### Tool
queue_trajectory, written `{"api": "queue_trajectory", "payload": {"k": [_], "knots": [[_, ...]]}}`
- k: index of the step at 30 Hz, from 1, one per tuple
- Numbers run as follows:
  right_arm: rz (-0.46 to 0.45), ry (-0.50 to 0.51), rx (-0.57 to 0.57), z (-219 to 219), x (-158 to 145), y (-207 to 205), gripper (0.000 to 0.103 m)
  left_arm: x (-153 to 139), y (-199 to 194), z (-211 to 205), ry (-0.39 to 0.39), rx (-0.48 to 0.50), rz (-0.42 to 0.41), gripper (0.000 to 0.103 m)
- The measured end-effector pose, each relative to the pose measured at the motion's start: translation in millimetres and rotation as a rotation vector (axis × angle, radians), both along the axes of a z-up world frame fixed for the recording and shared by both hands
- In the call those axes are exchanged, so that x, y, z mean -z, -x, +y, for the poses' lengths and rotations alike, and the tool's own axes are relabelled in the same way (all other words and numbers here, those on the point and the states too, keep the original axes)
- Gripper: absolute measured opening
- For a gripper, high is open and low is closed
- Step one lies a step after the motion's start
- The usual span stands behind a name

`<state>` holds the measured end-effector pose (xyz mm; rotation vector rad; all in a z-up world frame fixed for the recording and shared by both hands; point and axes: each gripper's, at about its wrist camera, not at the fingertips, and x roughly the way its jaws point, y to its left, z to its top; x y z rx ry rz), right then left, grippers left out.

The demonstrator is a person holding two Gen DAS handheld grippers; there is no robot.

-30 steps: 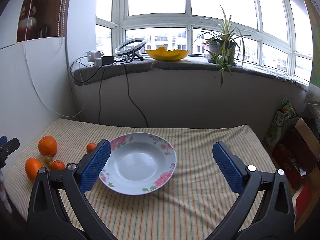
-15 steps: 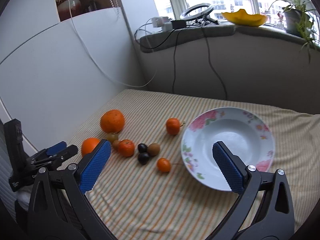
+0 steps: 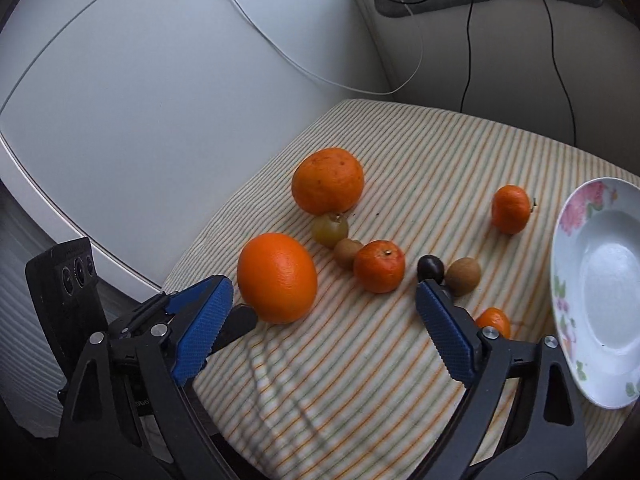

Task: Organize fruits
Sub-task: 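Move the right tool to the large orange and close its fingers on it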

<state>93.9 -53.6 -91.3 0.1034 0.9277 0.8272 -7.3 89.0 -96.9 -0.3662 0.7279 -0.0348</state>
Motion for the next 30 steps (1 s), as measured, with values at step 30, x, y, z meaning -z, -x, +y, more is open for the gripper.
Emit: {"api": "queue_trajectory", "payload": {"k": [30], "knots": [[0.205, 0.039, -0.149, 82, 43, -32, 0.068, 16, -20, 3, 0.055, 0.042, 0.018, 0.064]]}}
